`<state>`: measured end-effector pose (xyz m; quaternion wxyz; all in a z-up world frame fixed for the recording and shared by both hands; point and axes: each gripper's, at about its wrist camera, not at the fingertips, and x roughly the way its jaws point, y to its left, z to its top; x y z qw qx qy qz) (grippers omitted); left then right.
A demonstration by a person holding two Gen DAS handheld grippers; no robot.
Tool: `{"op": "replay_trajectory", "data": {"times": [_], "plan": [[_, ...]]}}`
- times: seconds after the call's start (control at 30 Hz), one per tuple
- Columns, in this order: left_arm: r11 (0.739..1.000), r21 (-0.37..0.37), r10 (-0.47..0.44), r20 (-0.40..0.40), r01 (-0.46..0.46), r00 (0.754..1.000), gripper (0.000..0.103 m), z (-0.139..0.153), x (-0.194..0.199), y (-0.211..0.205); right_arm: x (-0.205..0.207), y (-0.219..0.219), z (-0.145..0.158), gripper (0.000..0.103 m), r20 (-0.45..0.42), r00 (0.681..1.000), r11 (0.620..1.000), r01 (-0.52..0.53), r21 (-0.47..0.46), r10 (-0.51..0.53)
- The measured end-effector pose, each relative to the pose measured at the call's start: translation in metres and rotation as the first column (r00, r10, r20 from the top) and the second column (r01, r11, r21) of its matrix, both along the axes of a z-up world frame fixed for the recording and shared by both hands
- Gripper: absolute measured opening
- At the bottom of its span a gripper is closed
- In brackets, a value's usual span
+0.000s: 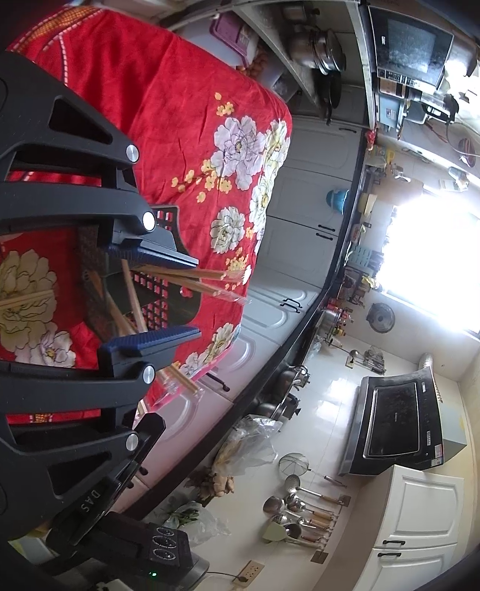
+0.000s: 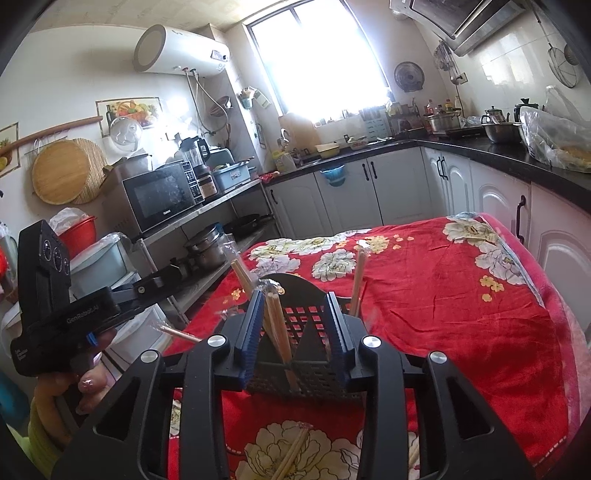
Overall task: Organize utensils
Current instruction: 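Open the left gripper while the right gripper opens, releasing chopsticks into the caddy, then move both open grippers down toward the chopsticks lying on the cloth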
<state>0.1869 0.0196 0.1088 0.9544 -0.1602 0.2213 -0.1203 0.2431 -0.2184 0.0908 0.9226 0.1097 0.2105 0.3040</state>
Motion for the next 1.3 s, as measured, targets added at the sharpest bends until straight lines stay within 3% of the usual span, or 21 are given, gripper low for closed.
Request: {"op": "replay_trajectory", "data": {"times": [0.6,0.93,1.17,1.3], "plan": [[0.999,0.022,-0.028,-0.04,0.029,0.999,0.048,-0.017,-0.027,-0.01,-0.024,-0.01,-0.011,0.048,-0.014,1.0,1.0,-0.014,-0.027,0.013],[1.0,0.018,-0.017,-0.057,0.018,0.998,0.07,-0.026,-0.039,-0.007,-0.034,-0.015,-0.028,0.052,-0.054,0.998,0.998,-0.014,-0.057,0.011],[1.0,0.018,-0.019,-0.074,0.02,0.997,0.09,-0.032,-0.046,-0.006,-0.039,-0.015,-0.037,0.063,-0.073,0.997,0.997,-0.017,-0.073,0.011],[1.0,0.014,-0.014,-0.085,0.015,0.996,0.092,-0.037,-0.049,-0.005,-0.042,-0.016,-0.041,0.068,-0.079,0.997,0.996,-0.012,-0.084,0.005]]}}
